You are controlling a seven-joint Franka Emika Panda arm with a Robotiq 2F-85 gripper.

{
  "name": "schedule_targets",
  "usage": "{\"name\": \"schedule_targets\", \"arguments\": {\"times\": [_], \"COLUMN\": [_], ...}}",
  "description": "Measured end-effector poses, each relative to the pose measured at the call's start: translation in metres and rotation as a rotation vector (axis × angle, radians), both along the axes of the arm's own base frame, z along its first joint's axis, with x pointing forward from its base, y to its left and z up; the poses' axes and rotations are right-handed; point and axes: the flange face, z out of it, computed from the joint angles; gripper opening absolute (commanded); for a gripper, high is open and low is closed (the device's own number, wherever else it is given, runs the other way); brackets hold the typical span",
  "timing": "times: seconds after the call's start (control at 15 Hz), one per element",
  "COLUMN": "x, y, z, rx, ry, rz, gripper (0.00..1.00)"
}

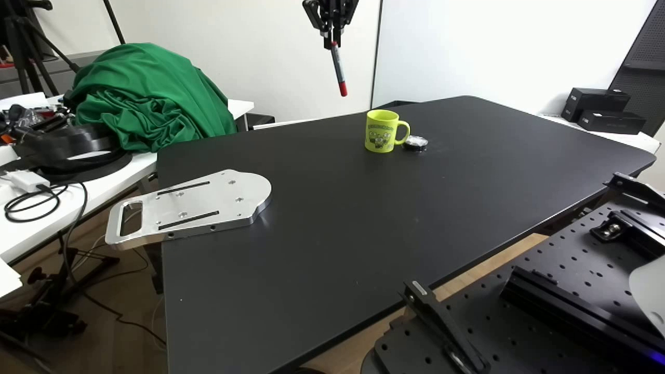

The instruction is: Remove the marker from the cup and put it on the table

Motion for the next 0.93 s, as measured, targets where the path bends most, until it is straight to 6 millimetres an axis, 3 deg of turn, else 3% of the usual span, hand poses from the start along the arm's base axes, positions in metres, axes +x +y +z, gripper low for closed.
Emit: {"name": "schedule_targets", "arguments": {"times": [0.27,0.6,0.93], "x": [-0.015,-0.046,-0.063], "y": [0.043,0.105,0.131], "z": [-0.019,-0.065,-0.121], "rx": [0.043,0.045,-0.002], "ry": [0.064,0.284,0.482], "rz": [0.041,0.092,0.105], "gripper": [0.06,0.06,0.06]}}
